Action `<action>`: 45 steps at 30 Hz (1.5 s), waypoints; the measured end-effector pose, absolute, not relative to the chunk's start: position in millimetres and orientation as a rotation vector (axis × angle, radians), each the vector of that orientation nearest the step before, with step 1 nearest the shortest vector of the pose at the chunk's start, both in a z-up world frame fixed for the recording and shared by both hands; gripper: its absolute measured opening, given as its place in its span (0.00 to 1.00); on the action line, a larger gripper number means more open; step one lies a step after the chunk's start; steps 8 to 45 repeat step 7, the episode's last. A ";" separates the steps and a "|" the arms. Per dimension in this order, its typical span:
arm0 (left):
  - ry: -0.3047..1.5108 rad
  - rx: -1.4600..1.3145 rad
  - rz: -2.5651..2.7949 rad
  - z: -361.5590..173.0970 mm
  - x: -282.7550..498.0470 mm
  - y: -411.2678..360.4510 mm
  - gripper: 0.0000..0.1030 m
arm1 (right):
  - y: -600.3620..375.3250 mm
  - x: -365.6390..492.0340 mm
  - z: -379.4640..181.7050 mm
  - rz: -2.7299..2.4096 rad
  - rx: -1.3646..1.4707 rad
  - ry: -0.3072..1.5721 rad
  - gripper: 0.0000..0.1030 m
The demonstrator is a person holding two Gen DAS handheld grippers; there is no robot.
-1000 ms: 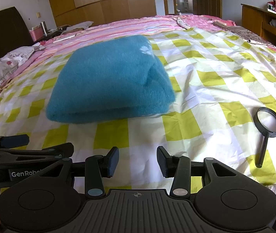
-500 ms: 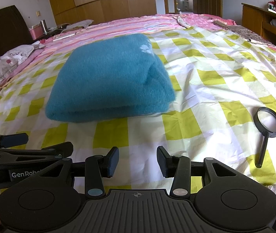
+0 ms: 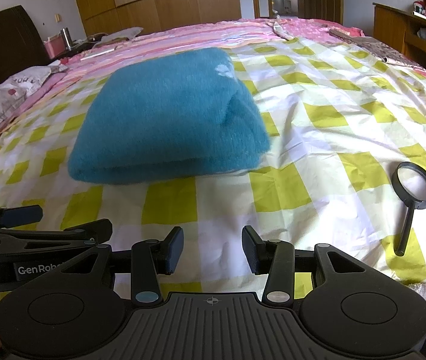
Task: Fold small clothes
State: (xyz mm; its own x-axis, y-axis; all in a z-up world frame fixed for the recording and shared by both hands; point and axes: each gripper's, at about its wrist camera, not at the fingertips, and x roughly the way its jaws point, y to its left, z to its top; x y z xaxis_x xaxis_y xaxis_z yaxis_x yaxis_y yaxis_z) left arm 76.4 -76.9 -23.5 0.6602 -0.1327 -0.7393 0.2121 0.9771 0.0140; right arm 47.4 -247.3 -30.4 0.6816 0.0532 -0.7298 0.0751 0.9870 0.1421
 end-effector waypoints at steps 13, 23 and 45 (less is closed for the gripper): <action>0.827 0.103 -0.194 -24.9 75.8 -76.8 0.97 | -247.2 47.2 -31.3 -0.012 0.165 0.822 0.41; 0.827 0.103 -0.194 -24.9 75.8 -76.8 0.97 | -247.2 47.2 -31.3 -0.012 0.165 0.822 0.41; 0.827 0.103 -0.194 -24.9 75.8 -76.8 0.97 | -247.2 47.2 -31.3 -0.012 0.165 0.822 0.41</action>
